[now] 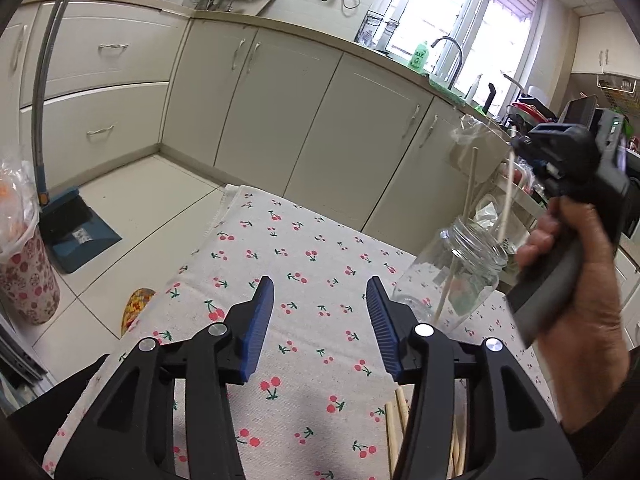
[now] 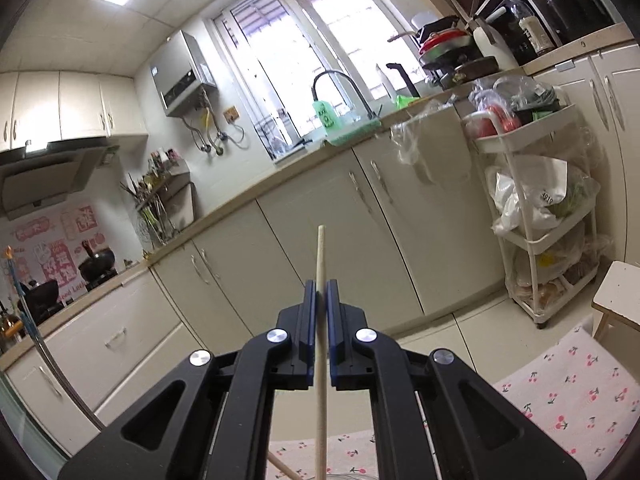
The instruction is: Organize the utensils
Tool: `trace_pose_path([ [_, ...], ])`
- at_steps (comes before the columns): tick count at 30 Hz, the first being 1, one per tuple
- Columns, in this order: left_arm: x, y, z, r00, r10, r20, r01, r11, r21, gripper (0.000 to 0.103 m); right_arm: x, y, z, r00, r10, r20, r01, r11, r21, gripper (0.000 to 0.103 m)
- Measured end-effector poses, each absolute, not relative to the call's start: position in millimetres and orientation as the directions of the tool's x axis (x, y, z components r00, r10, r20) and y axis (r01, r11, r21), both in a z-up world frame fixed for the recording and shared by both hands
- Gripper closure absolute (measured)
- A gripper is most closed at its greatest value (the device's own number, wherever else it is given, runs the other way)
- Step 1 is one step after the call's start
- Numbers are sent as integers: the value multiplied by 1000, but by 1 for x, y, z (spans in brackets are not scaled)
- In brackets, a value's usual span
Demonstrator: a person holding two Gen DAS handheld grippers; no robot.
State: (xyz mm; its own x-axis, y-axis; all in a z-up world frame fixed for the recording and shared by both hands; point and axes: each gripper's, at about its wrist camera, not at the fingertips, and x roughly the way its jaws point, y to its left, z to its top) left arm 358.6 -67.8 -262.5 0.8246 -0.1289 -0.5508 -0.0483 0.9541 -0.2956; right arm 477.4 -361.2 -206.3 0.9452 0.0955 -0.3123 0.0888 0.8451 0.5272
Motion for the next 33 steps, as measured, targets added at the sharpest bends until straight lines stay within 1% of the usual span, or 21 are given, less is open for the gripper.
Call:
trace_pose_path([
  [9, 360, -70, -263, 824, -120, -554, -58, 955, -293, 51, 448, -343, -221, 924, 142, -355, 40, 887, 459, 97],
  [15, 360, -72, -262, 822, -110, -559, -61, 959, -278, 50, 426, -337, -228, 887, 189, -422, 3, 910, 414, 97],
  [16, 360, -73, -262, 821, -108, -561, -61, 960, -274, 50, 423, -337, -230, 877, 201, -437, -4, 912, 411, 94],
  [17, 361, -74, -262, 819, -107, -564, -61, 961, -270, 50, 420, -337, -230, 870, 208, -447, -9, 913, 408, 83],
  [19, 362, -75, -262, 815, -104, -571, -62, 963, -264, 50, 410, -341, -232, 856, 224, -466, -13, 910, 415, 72],
  [22, 362, -75, -261, 800, -110, -589, -64, 962, -265, 49, 386, -351, -229, 838, 232, -493, -6, 909, 417, 69],
  [26, 355, -76, -255, 772, -126, -623, -50, 965, -257, 47, 347, -362, -239, 748, 254, -613, 20, 915, 404, 69],
  [27, 354, -78, -254, 764, -131, -632, -41, 967, -251, 47, 334, -360, -247, 702, 268, -660, 17, 920, 391, 70],
  [29, 348, -83, -252, 738, -139, -660, -19, 974, -226, 46, 313, -356, -265, 612, 298, -732, 6, 925, 381, 80],
  [31, 342, -88, -252, 706, -160, -690, 8, 976, -218, 46, 299, -350, -278, 553, 323, -768, 2, 921, 389, 86],
  [33, 335, -94, -253, 677, -170, -716, 26, 978, -207, 46, 290, -345, -287, 522, 332, -785, 6, 920, 393, 87],
])
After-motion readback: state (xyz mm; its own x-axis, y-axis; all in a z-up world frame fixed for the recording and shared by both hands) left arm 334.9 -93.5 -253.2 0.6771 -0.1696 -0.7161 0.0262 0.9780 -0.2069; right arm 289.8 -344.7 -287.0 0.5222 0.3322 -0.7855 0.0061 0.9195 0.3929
